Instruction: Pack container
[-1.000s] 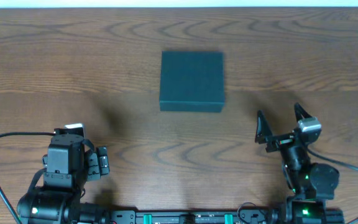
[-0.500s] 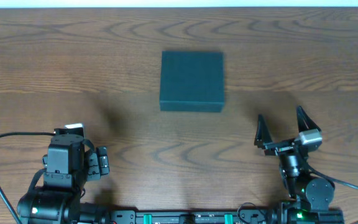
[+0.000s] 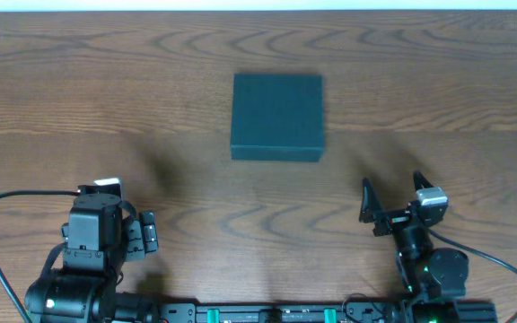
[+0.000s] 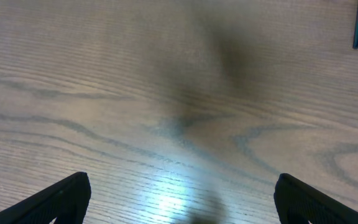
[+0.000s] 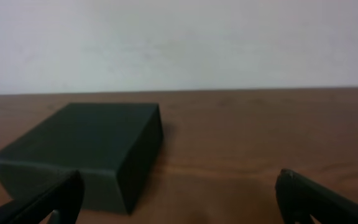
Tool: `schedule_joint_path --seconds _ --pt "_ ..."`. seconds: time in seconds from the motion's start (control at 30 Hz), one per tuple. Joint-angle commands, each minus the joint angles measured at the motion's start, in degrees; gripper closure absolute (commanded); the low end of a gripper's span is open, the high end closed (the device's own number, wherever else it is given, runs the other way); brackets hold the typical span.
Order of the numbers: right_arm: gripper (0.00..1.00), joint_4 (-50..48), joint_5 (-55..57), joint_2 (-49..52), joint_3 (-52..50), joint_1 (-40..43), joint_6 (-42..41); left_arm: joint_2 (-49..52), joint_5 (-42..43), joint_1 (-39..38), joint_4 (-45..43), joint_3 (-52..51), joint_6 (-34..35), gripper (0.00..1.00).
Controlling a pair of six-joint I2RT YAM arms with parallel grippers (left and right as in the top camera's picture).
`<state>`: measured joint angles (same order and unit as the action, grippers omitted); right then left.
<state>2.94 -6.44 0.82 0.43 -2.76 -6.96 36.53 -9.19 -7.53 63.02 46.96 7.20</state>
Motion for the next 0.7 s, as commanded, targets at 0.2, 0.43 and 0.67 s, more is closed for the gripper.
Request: schedule_joint_path --seconds 0.2,0.43,0.67 --pt "0.01 1.1 4.2 -0.5 -0.1 3.3 -0.2 -0.2 -0.2 0.3 0.2 -0.1 -0.8 0.05" --pt "0.01 1.1 4.9 -0.5 -0.1 3.3 -0.2 -0.2 -0.2 0.3 0.2 -0.1 -0.8 0.05" --pt "0.01 1.1 4.9 -0.5 -0.1 3.3 -0.2 -0.2 -0.2 0.3 0.2 -0.1 -0.8 0.05"
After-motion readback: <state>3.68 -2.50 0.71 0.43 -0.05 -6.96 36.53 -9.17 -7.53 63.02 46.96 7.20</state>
